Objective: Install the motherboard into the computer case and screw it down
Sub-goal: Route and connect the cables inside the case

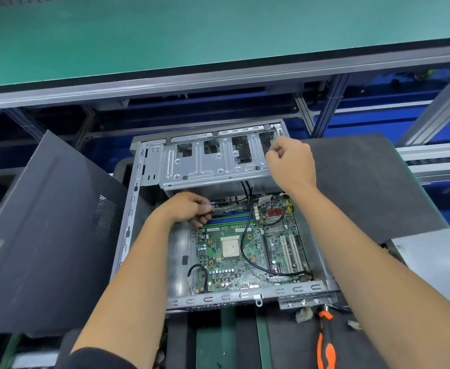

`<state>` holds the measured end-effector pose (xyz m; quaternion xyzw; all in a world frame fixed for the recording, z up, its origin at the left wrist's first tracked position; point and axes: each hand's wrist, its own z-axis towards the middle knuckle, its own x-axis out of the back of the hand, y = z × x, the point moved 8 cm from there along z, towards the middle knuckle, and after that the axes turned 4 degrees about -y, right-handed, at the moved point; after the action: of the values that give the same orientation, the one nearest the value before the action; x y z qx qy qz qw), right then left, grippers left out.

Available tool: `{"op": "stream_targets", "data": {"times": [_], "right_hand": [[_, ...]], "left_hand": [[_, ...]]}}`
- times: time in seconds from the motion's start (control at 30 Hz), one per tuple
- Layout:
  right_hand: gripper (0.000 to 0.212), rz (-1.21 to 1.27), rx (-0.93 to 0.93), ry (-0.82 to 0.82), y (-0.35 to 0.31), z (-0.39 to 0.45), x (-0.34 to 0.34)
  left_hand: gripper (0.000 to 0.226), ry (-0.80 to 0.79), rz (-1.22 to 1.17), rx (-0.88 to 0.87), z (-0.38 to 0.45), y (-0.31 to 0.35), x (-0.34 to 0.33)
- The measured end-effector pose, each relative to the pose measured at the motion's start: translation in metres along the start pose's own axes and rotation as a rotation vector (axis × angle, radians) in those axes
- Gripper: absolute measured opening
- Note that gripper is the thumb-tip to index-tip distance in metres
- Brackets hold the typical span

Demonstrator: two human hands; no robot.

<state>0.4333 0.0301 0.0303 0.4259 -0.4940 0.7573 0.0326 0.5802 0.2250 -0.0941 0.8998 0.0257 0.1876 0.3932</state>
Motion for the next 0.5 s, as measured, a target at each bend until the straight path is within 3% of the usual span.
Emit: {"op": "stream_targets", "data": {"times": [0.17,0.37,0.5], "right_hand": [[0.015,0.011,-0.005,0.004,0.001,0.001,0.000],[0.015,0.008,-0.003,0.008,0.002,0.001,0.000],[0.015,0.012,0.009,0.015,0.001,0.001,0.001]], "left_hand": [[0.022,0.108,0.091,-0.058,-0.003,0.002,0.016],[0.007,0.201,-0.003,-0.037,-0.002,-0.001,0.025],[0.016,0.269,-0.132,-0.109,0.000,0.002,0.026]]}}
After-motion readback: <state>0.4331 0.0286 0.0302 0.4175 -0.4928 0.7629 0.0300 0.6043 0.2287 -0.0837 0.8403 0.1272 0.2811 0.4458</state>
